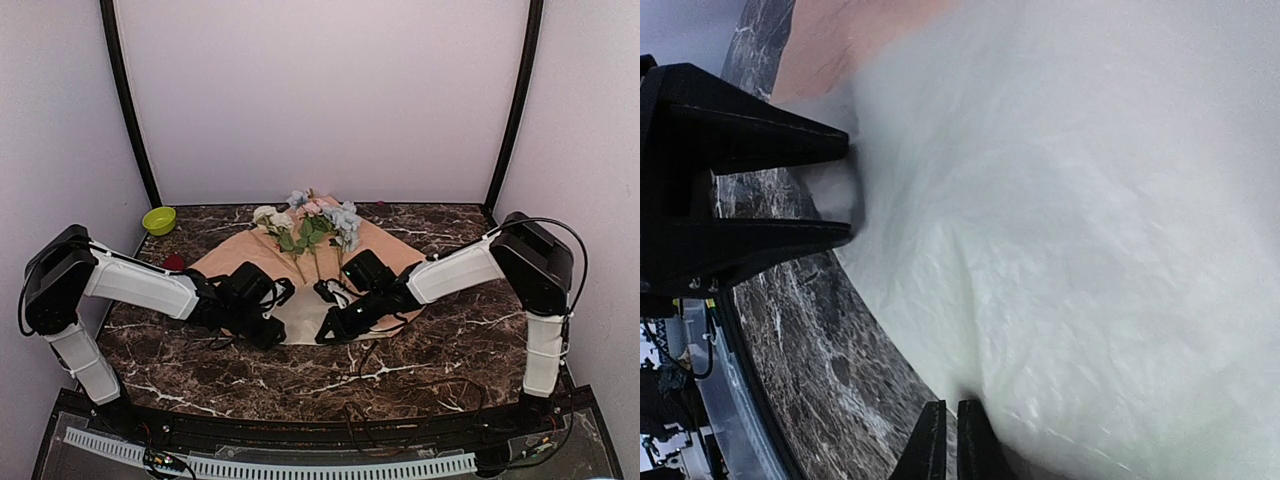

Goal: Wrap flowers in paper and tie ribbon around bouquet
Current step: Press the fold line on the 1/4-folded wrapping paper, then pass from the left arm to the right, then pick up the one-fourth-folded wrapping paper from the center of the board.

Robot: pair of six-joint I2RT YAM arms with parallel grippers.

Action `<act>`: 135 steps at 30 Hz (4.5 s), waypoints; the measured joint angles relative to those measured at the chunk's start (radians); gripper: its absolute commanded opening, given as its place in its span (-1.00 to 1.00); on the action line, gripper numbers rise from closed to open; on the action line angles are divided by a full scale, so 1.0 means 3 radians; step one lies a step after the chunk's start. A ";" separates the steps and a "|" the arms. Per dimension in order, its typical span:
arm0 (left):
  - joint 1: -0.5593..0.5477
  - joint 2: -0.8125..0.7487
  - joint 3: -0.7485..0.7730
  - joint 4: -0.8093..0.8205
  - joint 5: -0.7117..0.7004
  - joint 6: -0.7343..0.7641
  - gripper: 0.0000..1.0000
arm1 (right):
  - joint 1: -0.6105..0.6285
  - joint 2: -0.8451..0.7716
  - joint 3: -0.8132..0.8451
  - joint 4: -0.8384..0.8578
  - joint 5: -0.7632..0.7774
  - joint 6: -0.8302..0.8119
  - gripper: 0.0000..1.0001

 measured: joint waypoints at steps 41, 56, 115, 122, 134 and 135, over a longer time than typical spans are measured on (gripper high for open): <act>0.0280 -0.0507 -0.0643 0.0326 0.0354 -0.0615 -0.26 | -0.0403 -0.0991 -0.0435 -0.0708 0.0003 -0.0240 -0.91; 0.0301 -0.0577 -0.0674 0.0272 0.0388 -0.0633 -0.24 | 0.0111 0.0670 0.1293 -0.0488 0.0053 -0.0109 -1.00; 0.0622 -0.2177 -0.1910 0.0635 0.0277 -0.3513 0.47 | 0.0094 0.0781 0.1213 -0.0286 0.0134 0.0053 -1.00; 0.0192 -0.1504 -0.1564 0.0890 -0.0097 -0.3984 0.45 | 0.0111 0.0781 0.1213 -0.0276 0.0139 0.0088 -1.00; 0.0141 -0.0987 -0.1223 0.0889 -0.0420 -0.4289 -0.05 | 0.0164 0.0779 0.1194 -0.0248 0.0126 0.0075 -1.00; 0.0140 -0.0985 -0.1221 0.0875 -0.0445 -0.4299 -0.06 | 0.0164 0.0779 0.1189 -0.0238 0.0125 0.0075 -1.00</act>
